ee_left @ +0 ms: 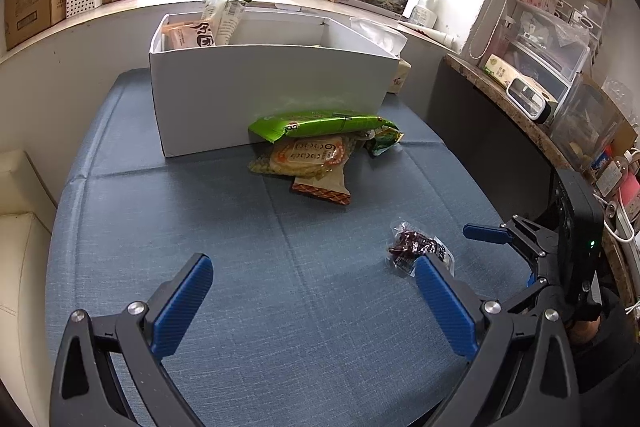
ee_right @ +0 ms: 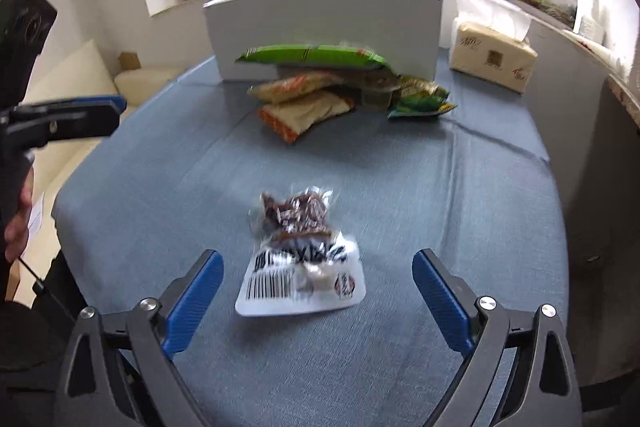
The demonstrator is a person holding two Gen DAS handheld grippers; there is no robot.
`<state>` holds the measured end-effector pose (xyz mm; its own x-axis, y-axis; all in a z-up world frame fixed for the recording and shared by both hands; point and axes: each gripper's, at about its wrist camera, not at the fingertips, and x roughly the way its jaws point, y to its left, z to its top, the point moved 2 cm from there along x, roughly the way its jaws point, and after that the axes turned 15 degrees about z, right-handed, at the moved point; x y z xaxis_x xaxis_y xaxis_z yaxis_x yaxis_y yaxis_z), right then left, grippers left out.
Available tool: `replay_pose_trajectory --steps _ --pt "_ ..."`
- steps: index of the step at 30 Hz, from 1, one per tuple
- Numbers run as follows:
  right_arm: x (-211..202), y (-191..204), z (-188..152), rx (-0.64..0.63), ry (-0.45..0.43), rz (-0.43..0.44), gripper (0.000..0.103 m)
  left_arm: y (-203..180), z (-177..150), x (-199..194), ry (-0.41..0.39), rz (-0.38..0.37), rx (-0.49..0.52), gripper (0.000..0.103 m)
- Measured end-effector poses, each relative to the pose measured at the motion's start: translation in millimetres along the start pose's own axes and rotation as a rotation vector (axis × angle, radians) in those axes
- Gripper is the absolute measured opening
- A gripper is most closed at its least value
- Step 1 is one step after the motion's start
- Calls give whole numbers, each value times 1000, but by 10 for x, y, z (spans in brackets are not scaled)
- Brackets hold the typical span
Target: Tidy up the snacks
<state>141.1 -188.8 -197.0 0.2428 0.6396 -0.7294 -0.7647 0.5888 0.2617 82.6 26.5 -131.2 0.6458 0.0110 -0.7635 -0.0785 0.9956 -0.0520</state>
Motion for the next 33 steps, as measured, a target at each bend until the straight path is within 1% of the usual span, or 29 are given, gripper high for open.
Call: replay_pose_trajectory --steps 3,6,7,8,9,10,11,12,16,18,20,22,26,29,30,31,33 --pt "110 35 -2 -42 28 -16 98 -21 -10 6 3 1 7 103" --pt "244 66 -16 -94 60 -15 98 -36 -11 -4 1 2 16 103" --pt "238 68 -19 -112 33 2 98 -35 -10 -4 0 0 16 103" --pt "242 64 -24 -123 25 14 98 -32 -9 1 1 0 15 103" --pt "245 62 -28 -131 21 23 95 -29 -9 6 3 1 13 103" --pt "235 57 -24 -132 14 24 78 -26 -11 14 5 1 11 103" --pt "213 47 -9 -127 2 24 65 -26 -13 20 7 2 11 103" --pt "203 24 12 -106 6 28 64 -25 -9 26 9 3 11 103" --pt "199 53 14 -120 17 28 63 -22 -7 17 4 5 18 103" --pt "161 50 20 -83 -3 56 63 -5 8 20 3 6 14 103" --pt "108 89 37 -88 -17 40 63 1 42 34 3 11 17 103" --pt "31 110 47 -77 -30 41 63 -21 114 38 -10 16 35 103" --pt "-201 119 71 -45 -80 17 63 -168 356 117 -42 32 101 103" --pt "-385 103 69 -25 -110 -6 63 -349 547 219 -66 34 161 103" --pt "-430 81 70 -11 -112 0 63 -424 608 266 -72 40 189 103" --pt "-475 59 67 5 -116 9 63 -503 656 330 -68 53 219 103" --pt "-561 21 60 19 -126 -4 63 -661 733 462 -67 86 284 103"
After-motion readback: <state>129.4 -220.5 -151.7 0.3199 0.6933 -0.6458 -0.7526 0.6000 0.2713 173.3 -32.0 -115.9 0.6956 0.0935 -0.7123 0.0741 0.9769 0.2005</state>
